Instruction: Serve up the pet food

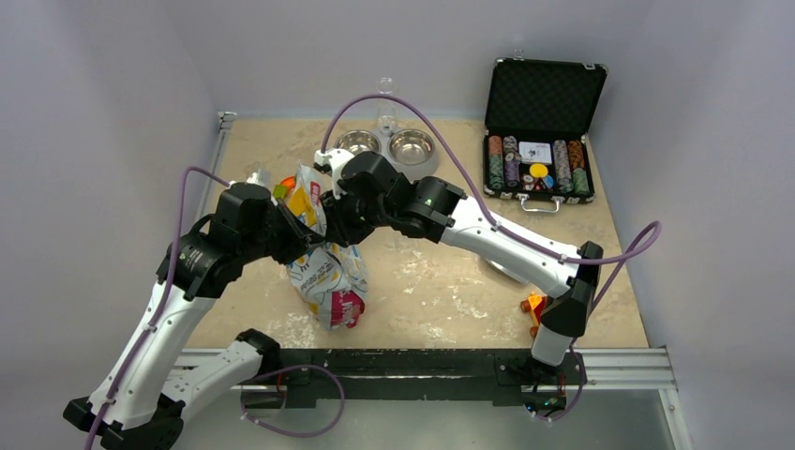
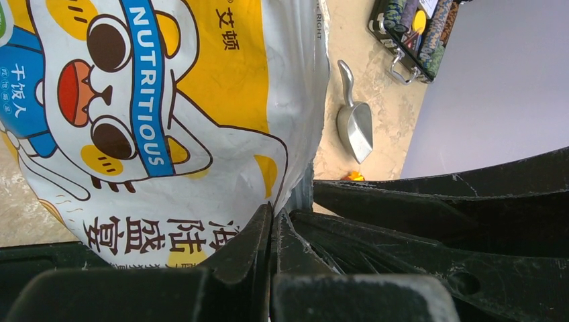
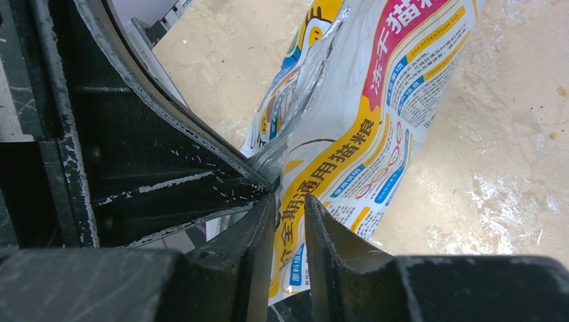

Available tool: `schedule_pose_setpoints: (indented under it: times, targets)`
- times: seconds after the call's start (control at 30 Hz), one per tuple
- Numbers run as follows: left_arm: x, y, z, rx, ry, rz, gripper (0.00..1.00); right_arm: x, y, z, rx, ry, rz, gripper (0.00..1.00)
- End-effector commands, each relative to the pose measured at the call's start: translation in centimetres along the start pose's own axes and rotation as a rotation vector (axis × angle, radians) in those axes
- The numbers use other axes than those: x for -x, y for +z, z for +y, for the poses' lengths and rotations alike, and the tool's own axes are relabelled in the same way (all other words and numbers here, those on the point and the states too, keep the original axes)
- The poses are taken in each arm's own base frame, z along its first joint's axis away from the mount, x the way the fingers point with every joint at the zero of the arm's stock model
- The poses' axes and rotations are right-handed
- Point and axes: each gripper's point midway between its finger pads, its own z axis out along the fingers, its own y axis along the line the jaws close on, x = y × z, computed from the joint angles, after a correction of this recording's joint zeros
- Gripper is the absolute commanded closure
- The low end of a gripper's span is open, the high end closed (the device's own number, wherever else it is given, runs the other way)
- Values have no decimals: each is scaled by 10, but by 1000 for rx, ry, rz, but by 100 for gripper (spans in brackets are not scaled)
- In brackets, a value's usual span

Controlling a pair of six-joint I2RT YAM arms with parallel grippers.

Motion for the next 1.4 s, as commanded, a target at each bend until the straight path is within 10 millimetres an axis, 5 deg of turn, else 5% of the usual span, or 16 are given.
schedule_pose_setpoints:
  times: [0.0, 0.13, 0.23, 0.43, 0.67, 1.03, 1.27, 1.37]
  targets:
    - [9, -6, -29, -121, -26, -29, 100, -9, 7, 9, 49, -23, 43, 71]
    - [8, -2, -34, -127, -21, -11, 100, -9, 16, 8, 29, -36, 50, 75]
    - [10, -7, -25, -82, -11, -26, 100, -8, 20, -12, -94, -41, 65, 100]
    - [23, -38, 43, 265, 2, -133, 100, 0, -10, -54, -298, -63, -55, 100]
    - [23, -47, 38, 178, 50, -158, 100, 4, -27, -72, -351, -82, -97, 100]
    - [50, -103, 83, 377, 85, -357, 100, 4, -57, -128, -542, -105, -100, 100]
    - [52, -74, 56, 259, 128, -333, 100, 7, -59, -68, -177, -175, -139, 100]
    - [64, -64, 51, 264, 162, -369, 89, 13, -63, -49, -88, -169, -152, 100]
